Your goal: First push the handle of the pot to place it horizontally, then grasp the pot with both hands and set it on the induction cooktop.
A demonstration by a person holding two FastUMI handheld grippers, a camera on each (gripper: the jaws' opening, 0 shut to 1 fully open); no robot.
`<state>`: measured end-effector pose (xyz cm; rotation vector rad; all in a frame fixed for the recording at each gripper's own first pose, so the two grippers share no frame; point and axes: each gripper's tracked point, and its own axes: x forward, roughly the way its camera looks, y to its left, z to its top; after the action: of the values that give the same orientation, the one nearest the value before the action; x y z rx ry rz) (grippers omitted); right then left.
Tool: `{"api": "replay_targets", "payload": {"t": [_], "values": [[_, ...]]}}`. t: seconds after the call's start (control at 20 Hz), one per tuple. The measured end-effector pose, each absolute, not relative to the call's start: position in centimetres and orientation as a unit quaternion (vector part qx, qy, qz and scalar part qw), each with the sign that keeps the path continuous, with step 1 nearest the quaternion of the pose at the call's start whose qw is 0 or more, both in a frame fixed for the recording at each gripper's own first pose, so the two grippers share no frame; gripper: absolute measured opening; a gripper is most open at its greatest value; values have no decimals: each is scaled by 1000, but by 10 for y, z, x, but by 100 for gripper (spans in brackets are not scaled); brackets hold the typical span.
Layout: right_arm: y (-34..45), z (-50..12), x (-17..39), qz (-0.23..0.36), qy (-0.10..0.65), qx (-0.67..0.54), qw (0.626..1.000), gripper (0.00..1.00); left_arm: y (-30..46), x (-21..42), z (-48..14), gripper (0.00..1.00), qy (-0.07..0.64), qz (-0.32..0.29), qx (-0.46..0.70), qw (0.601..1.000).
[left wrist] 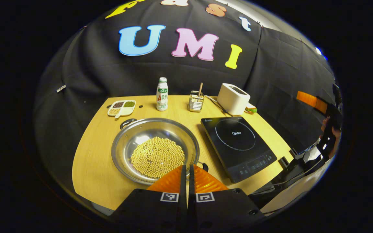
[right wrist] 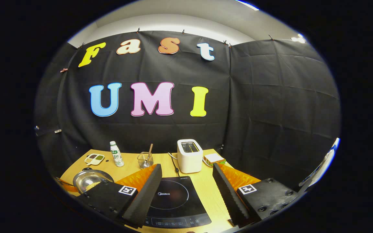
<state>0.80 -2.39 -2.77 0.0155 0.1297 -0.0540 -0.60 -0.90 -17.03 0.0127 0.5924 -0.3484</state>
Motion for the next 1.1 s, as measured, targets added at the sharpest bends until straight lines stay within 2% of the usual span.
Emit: {"api": "replay_targets", "payload": {"t": [0.65,1.1], "values": [[-12,-40,42,55,85,16,995,98,-13,-4,-268,5,406,-174,100,892],[-28,-44,43,57,85,16,995,98,-25,2,-301,5,450,-188,122,864]]}}
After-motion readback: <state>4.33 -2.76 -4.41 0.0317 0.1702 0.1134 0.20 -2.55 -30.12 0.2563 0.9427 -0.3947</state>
